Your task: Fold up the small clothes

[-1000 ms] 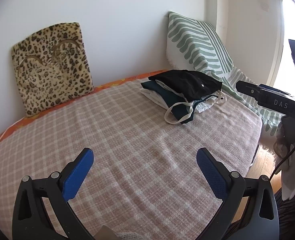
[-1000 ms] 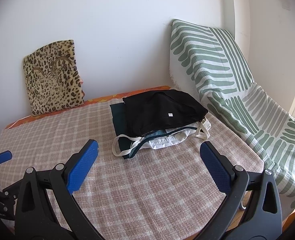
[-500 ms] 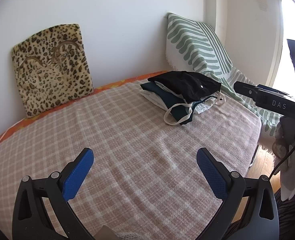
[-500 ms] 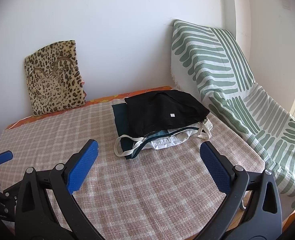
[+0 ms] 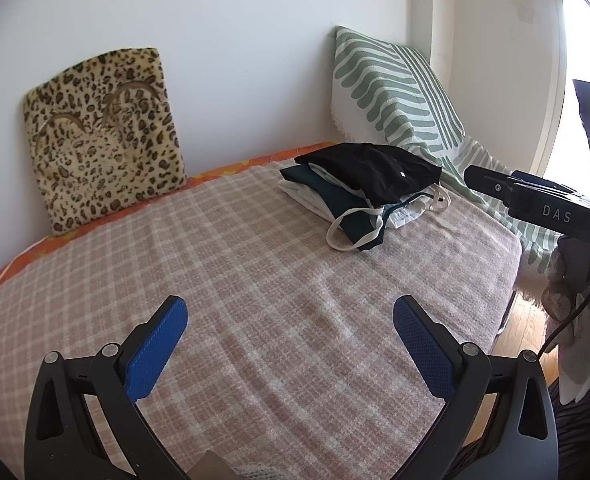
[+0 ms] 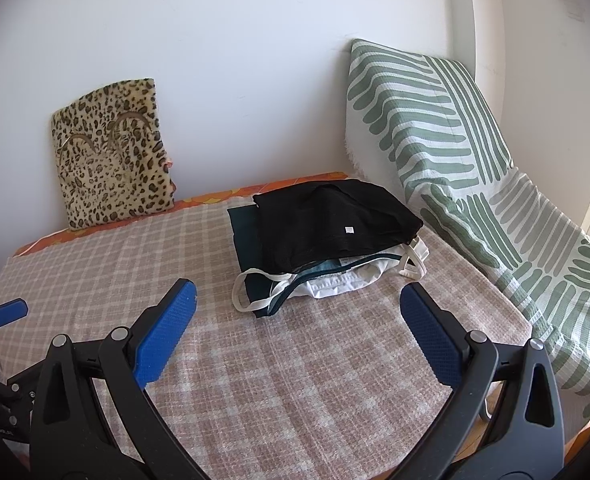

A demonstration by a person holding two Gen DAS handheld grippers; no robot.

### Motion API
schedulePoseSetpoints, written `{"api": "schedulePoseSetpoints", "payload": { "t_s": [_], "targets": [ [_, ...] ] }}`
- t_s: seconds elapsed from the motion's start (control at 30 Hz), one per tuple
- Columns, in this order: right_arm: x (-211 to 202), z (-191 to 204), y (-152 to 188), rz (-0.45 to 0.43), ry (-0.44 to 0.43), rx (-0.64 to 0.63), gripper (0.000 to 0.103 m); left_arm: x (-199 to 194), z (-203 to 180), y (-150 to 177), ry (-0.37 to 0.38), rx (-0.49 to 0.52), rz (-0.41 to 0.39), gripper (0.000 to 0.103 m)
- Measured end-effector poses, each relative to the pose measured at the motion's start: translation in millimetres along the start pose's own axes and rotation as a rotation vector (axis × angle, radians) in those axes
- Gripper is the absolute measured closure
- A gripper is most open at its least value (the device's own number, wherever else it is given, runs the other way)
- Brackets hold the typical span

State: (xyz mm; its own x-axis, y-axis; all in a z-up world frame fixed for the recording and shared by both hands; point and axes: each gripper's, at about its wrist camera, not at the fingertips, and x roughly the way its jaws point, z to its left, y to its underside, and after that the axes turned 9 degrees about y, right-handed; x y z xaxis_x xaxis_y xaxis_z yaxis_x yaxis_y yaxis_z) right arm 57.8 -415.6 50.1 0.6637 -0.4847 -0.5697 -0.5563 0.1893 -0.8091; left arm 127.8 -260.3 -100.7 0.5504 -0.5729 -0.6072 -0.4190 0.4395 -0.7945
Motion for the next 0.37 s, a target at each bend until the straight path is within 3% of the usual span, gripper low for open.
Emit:
{"api": "schedulePoseSetpoints", "payload": {
  "t_s": [0.37],
  "targets": [
    [0.2, 1.8, -0.1, -0.001, -0.005, -0.003, 0.0, -2.0, -0.2, 0.0, -0.003, -0.005, -0.005, 0.001]
  ]
}}
